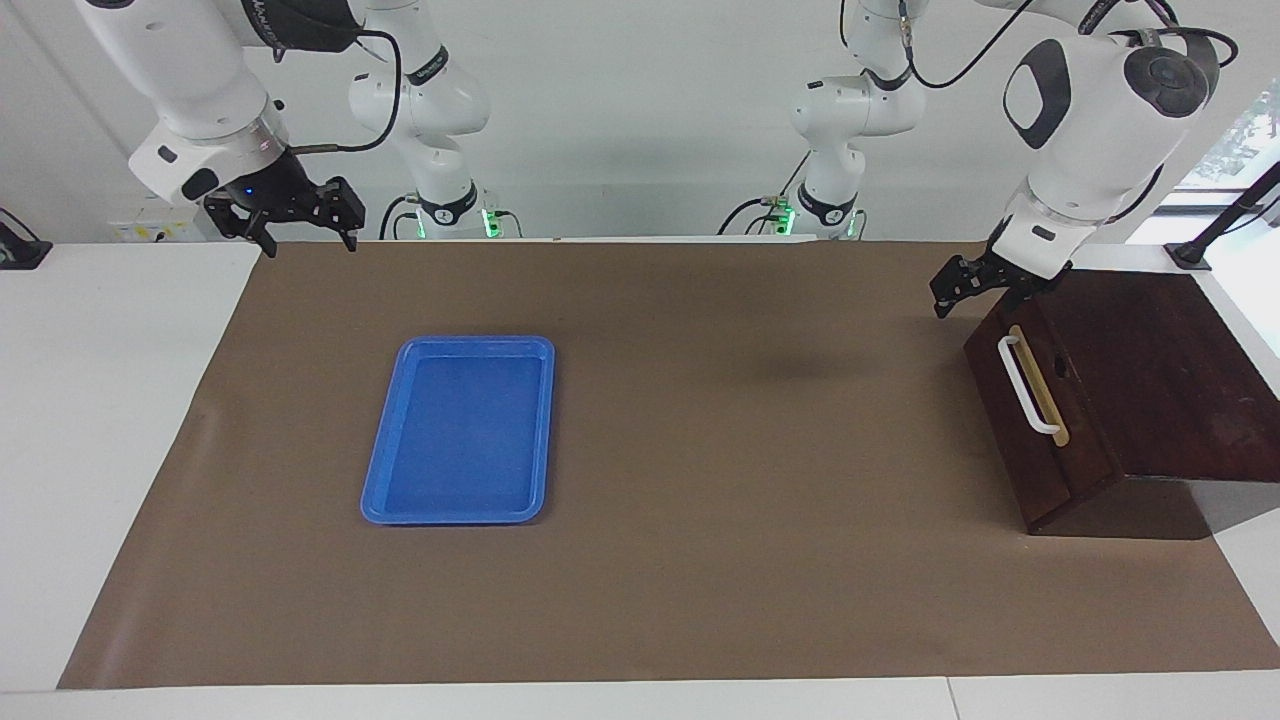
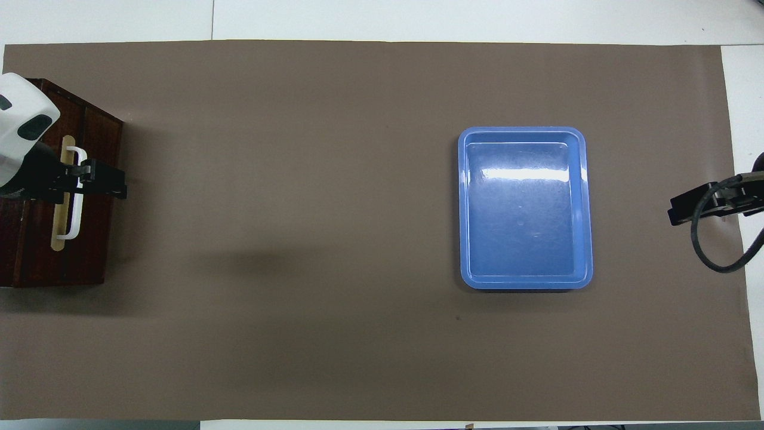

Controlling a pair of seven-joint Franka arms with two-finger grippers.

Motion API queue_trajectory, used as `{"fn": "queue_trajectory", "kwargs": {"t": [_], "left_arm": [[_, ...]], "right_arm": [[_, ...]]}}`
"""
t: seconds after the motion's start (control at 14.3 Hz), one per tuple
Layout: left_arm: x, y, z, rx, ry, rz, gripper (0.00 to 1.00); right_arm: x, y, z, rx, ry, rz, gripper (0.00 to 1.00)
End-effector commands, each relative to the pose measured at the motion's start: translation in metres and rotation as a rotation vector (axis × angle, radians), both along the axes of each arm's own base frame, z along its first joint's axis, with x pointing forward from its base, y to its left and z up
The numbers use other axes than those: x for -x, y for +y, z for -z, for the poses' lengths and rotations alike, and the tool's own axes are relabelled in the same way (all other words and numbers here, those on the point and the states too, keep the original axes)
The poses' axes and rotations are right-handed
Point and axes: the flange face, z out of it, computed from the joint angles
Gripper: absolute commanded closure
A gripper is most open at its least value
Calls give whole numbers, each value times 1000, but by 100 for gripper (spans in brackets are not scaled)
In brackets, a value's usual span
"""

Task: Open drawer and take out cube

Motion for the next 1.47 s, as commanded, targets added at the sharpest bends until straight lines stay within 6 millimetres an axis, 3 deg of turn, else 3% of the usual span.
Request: {"fn": "queue_trajectory", "kwargs": {"t": [0.0,0.14,0.35,0.56,0.84,1.12,1.4], "left_arm": [[-1,5,9,-69,-19,35,0],[-3,-3,33,-133,-26,79,0],[-13,1,74,-249,-18,138,0],[-27,0,101,-335,-28,200,0],[-27,13,126,-355,-60,219,0],[-30,39,140,-365,-96,214,0],[-25,46,160,-355,-112,224,0]], "right_arm": [[4,-2,-1,12,-6,17,0],[4,-1,-1,12,-6,16,0],[4,-2,-1,12,-6,17,0],[4,-2,-1,12,-6,17,0],[4,-2,-1,12,-4,16,0],[4,2,-1,12,-2,8,0],[4,2,-2,12,-6,10,0]]}}
